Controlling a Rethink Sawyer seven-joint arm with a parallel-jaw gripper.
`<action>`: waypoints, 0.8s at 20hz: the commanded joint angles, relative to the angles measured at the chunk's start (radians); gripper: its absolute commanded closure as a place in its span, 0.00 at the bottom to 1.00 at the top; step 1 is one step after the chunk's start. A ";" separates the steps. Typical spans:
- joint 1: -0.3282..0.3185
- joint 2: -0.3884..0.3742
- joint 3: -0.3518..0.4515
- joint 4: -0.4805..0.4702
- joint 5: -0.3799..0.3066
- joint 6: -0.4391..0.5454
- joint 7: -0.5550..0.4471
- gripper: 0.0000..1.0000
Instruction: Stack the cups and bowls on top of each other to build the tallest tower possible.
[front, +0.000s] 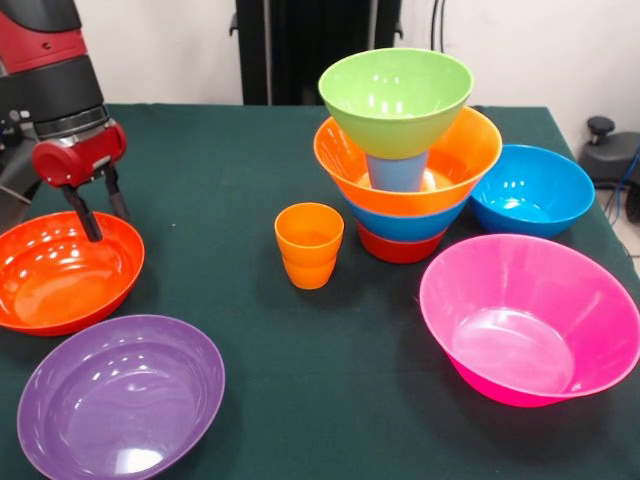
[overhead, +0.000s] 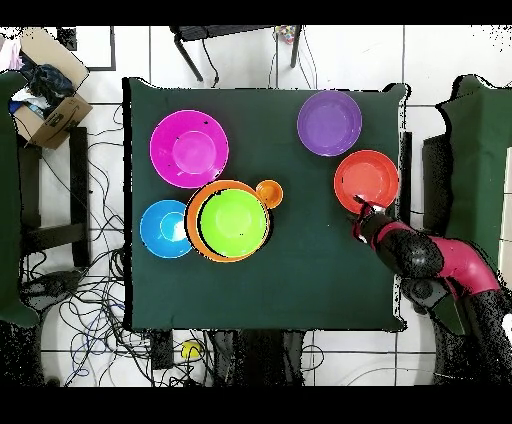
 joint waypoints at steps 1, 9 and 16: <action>0.047 0.045 -0.027 -0.088 -0.034 0.033 -0.195 0.00; 0.026 0.085 -0.011 -0.109 -0.012 0.048 -0.247 0.00; 0.027 0.097 -0.009 -0.115 -0.013 0.046 -0.246 0.00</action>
